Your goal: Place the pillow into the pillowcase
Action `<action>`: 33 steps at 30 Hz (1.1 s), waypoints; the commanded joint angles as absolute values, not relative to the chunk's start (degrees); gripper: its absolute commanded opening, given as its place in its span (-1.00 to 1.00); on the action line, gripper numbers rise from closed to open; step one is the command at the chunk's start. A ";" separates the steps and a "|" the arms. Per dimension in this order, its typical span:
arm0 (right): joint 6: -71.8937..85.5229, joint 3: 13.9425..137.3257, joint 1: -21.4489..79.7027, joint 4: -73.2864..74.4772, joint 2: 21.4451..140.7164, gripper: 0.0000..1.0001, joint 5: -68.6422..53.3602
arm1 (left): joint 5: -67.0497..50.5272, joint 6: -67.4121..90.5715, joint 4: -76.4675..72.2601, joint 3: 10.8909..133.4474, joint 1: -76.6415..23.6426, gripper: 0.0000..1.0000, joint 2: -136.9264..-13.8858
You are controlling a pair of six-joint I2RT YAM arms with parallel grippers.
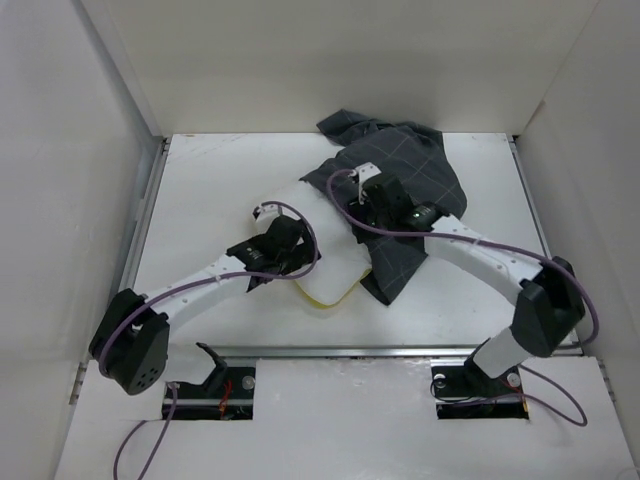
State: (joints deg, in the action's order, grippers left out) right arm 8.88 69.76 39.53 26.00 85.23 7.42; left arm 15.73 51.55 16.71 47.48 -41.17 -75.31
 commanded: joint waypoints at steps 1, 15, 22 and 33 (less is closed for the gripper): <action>3.25 74.87 40.17 24.79 90.07 0.14 13.97 | 11.01 51.15 6.52 44.22 -38.33 1.00 -75.32; 4.75 83.14 40.17 22.68 96.59 -1.00 5.74 | 2.04 39.22 -10.70 45.35 -37.27 -1.00 -82.97; 4.04 95.08 42.27 30.12 96.59 -1.00 -19.40 | -0.19 33.40 -17.67 51.84 -38.85 -1.00 -75.33; 3.34 112.85 43.86 39.90 93.78 -1.00 -31.81 | 8.85 33.31 -37.34 43.52 -45.17 -1.00 -51.07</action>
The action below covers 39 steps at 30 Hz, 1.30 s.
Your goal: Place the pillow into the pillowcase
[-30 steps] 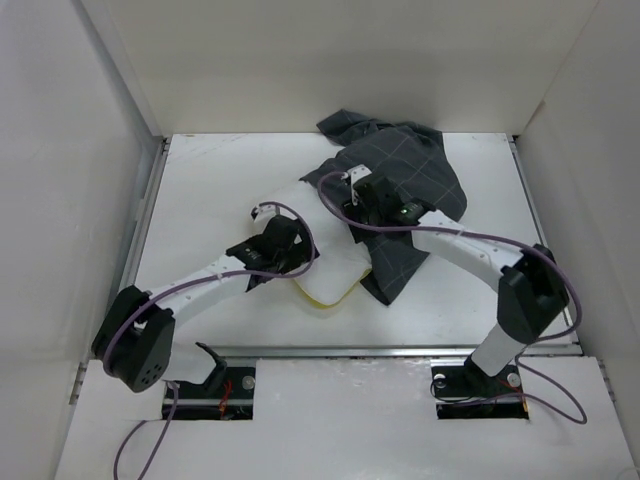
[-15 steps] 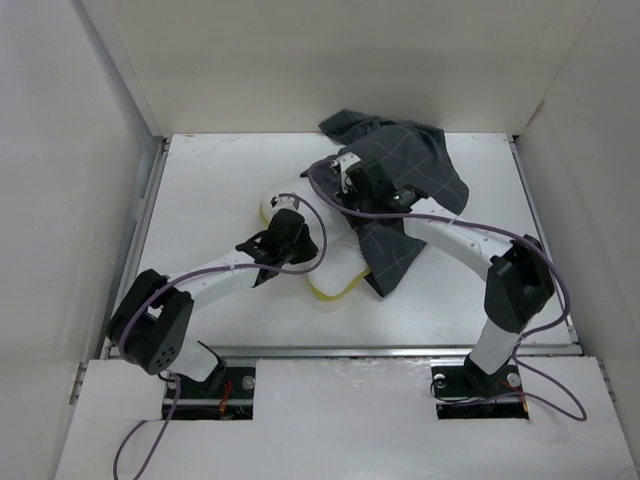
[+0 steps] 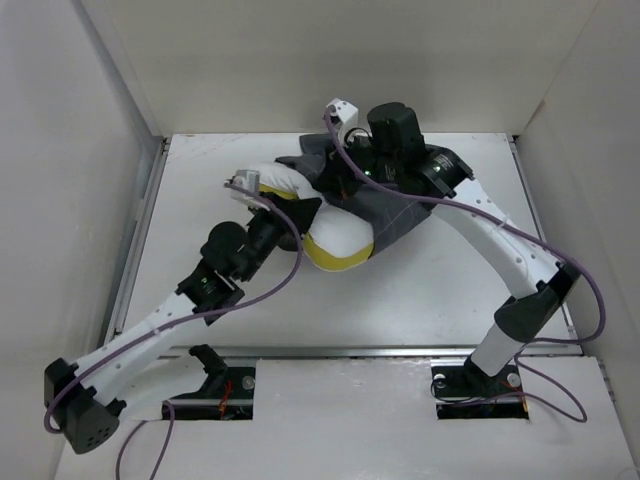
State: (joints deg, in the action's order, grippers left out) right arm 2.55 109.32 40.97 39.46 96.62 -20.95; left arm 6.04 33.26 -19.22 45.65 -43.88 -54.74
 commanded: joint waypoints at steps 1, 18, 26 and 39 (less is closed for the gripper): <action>3.86 112.85 43.86 39.90 93.78 -1.00 -33.47 | 10.88 34.01 -39.88 40.98 -45.18 -1.00 -51.06; 5.19 112.77 44.38 38.68 88.51 -1.00 -46.58 | 24.52 42.89 -34.54 46.23 -48.34 -0.61 -84.02; 8.07 106.63 44.38 41.48 86.14 -0.86 -21.25 | 22.32 45.44 -25.16 39.14 -49.91 1.00 -73.67; 8.09 79.37 44.38 35.07 82.97 -0.02 -15.28 | 31.19 66.88 20.37 25.83 -56.16 1.00 -32.64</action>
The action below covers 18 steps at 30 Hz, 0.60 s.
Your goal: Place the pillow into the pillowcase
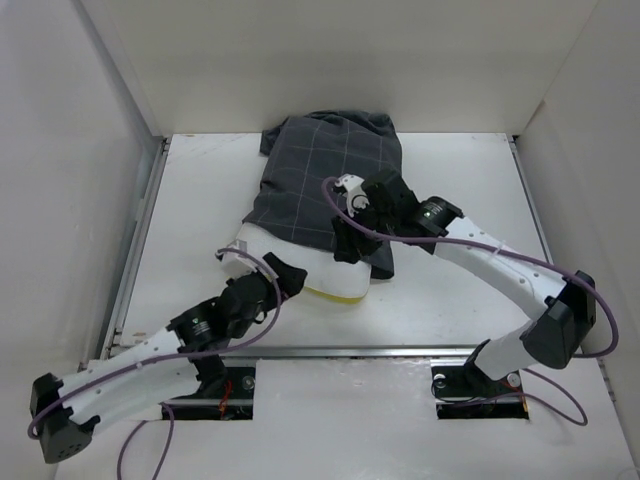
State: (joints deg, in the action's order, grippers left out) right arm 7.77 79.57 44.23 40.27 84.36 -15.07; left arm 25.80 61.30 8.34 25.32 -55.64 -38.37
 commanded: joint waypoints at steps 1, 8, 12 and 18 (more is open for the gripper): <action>8.09 79.37 44.38 34.55 82.97 0.23 -16.42 | 32.51 66.88 23.44 27.49 -56.16 1.00 -31.56; 8.69 75.67 52.11 28.57 87.88 0.55 -14.86 | 47.72 68.31 27.79 38.91 -54.50 1.00 -40.49; 12.47 69.98 52.12 21.90 92.45 0.55 -14.43 | 42.64 62.75 25.13 44.19 -47.57 1.00 -54.90; 20.98 66.45 51.34 19.86 97.91 0.55 -0.20 | 34.38 55.74 18.65 47.99 -34.83 1.00 -63.28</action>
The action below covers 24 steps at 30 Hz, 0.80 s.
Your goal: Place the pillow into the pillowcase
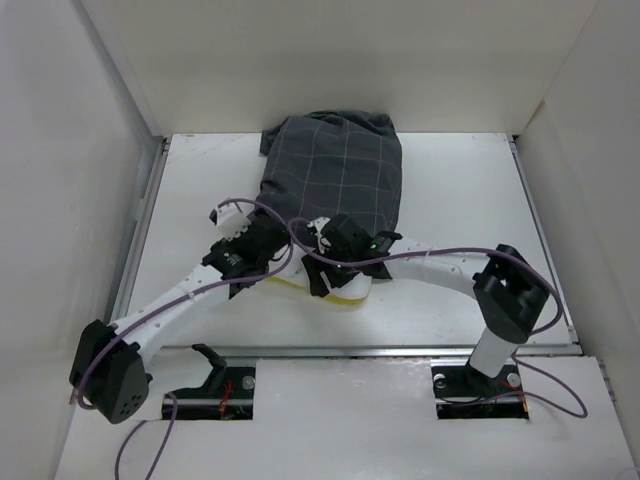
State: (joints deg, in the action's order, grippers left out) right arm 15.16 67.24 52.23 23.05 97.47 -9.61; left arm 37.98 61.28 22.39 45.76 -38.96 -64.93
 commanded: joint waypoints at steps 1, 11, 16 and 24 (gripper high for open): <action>22.05 65.05 49.67 19.86 97.91 0.57 3.39 | 33.06 53.46 16.37 47.99 -33.50 1.00 -63.28; 29.45 51.40 25.32 18.79 79.64 0.60 12.79 | 17.34 36.93 7.31 43.96 -27.60 1.00 -58.97; 22.43 56.24 29.96 21.27 74.54 0.60 15.04 | 5.50 31.83 -1.30 39.47 -27.60 1.00 -63.01; 13.98 59.59 43.67 19.25 81.20 0.62 14.15 | 0.33 22.68 -13.71 37.17 -35.40 1.00 -73.19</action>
